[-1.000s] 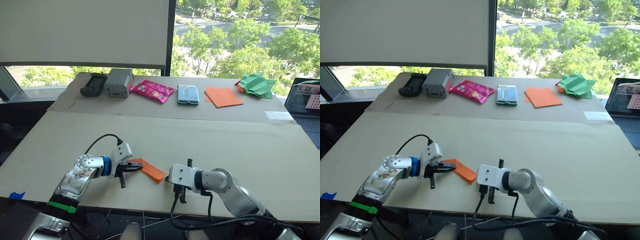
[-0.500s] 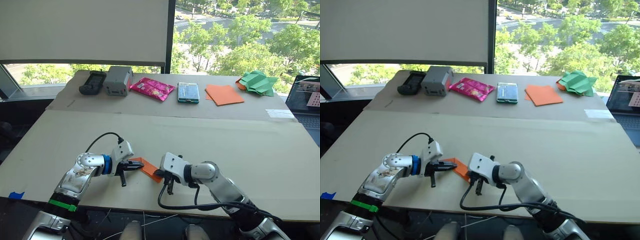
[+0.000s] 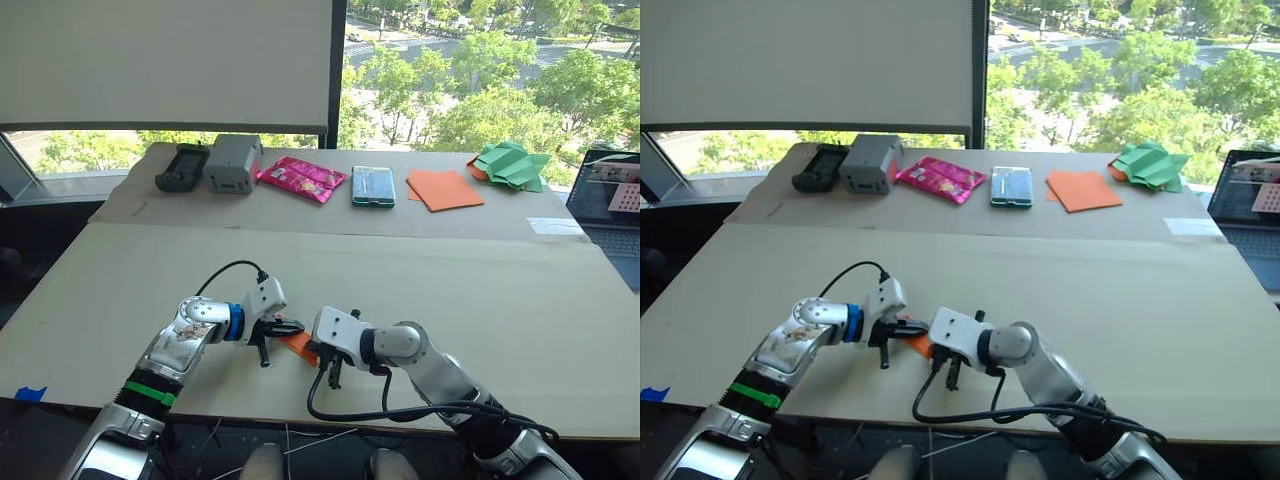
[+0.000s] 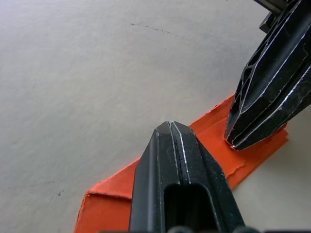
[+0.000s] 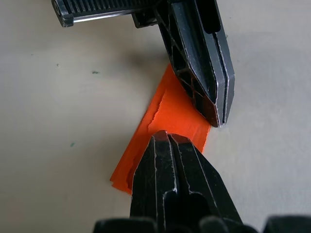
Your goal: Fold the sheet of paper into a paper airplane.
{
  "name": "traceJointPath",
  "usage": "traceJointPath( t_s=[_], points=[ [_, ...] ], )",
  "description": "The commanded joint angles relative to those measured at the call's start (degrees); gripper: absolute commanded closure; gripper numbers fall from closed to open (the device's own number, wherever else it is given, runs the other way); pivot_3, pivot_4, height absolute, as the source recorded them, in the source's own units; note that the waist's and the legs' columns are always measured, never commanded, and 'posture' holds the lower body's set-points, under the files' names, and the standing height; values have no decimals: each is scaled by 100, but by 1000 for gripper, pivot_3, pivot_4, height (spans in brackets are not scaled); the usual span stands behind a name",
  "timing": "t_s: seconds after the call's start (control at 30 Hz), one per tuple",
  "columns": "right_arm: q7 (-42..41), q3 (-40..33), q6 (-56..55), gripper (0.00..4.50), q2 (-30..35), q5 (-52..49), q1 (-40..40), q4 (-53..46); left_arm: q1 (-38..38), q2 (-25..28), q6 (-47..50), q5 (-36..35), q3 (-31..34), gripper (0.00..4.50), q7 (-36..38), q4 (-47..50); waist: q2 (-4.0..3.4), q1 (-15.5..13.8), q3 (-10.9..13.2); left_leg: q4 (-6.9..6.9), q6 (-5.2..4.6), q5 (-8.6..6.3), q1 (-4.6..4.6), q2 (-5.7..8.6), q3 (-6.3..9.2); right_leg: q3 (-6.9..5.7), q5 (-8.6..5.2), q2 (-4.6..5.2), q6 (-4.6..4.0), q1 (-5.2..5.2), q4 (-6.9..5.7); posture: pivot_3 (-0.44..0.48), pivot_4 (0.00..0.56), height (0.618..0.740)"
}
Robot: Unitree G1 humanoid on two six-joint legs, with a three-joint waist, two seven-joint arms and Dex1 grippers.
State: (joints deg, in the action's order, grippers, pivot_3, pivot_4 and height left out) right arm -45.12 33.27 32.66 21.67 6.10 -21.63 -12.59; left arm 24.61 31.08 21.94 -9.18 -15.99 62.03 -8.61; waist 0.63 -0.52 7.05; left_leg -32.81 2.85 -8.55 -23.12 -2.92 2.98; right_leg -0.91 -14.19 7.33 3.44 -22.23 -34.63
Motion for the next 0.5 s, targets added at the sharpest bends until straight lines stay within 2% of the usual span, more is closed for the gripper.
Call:
traceJointPath(
  t_s=[0.03,0.5],
  points=[
    [26,226,414,4490,133,206,183,321,-18,14,-82,135,-137,4500,97,-212,0,0,-2,0,0,0,1,0,0,0,0,0,0,0,-2,0,150,702],
    [124,221,678,4490,168,206,83,347,-292,239,-540,421,-190,4500,6,-633,-3,2,-43,-1,0,0,12,0,0,3,0,0,0,2,-14,0,150,702]
  ],
)
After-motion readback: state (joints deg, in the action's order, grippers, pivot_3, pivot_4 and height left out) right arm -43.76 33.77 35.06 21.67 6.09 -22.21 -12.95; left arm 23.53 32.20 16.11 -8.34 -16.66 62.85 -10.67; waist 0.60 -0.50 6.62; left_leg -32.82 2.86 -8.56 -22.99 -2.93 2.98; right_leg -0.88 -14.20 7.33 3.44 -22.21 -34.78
